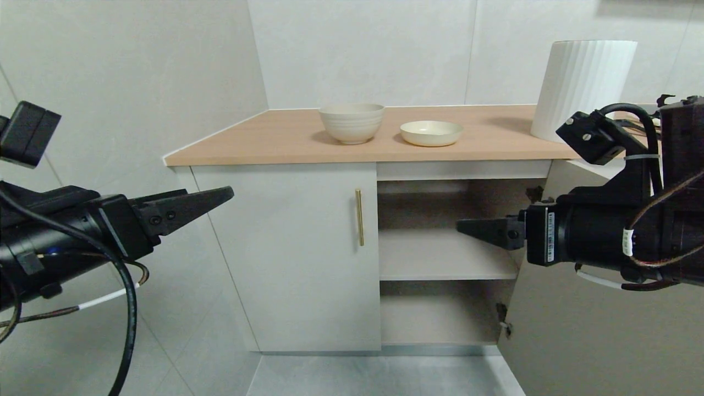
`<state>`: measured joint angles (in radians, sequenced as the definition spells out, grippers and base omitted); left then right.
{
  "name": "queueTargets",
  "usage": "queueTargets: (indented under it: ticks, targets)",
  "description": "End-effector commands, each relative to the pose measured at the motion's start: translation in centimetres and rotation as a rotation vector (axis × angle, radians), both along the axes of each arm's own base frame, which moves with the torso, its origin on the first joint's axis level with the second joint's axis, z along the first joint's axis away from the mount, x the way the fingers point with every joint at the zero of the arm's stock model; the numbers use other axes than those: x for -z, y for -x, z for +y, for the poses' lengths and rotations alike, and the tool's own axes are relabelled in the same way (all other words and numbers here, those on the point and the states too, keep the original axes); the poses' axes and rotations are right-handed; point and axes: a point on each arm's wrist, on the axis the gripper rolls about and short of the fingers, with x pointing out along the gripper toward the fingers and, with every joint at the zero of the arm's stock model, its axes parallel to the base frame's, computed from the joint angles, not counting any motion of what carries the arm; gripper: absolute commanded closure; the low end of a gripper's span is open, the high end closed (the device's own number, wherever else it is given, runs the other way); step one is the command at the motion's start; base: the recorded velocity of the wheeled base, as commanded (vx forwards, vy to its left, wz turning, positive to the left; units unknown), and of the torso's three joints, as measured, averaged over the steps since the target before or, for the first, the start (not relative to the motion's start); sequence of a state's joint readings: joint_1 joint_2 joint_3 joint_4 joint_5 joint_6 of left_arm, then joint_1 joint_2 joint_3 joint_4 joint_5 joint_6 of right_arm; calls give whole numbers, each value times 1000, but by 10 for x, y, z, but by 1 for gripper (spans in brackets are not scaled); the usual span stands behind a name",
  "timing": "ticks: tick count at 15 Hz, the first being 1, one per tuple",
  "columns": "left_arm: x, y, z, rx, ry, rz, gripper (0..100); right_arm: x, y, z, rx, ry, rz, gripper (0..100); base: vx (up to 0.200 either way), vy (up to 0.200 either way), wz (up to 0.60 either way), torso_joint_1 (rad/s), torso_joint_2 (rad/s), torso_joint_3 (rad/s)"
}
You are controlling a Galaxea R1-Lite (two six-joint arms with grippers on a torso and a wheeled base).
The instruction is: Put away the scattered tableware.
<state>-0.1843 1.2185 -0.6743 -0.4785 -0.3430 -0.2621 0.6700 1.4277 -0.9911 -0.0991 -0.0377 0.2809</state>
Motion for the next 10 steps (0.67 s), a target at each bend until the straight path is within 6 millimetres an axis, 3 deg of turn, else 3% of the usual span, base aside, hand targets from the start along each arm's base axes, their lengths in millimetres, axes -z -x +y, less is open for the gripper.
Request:
queueTargets:
  ticks: [1,5,10]
  targets:
    - [-2,3,1,0,2,-10,0,-2,0,0,-1,-5,-6,0,0,0,0,0,0,0]
    - [-2,0,0,2,-3,-5,0,-3,2,-1,4,-6,-7,0,0,0,0,0,0,0]
    - [-2,-4,-1,2,-5,15,0,-2,2,-1,4,-5,-6,0,200,0,0,1,0,3]
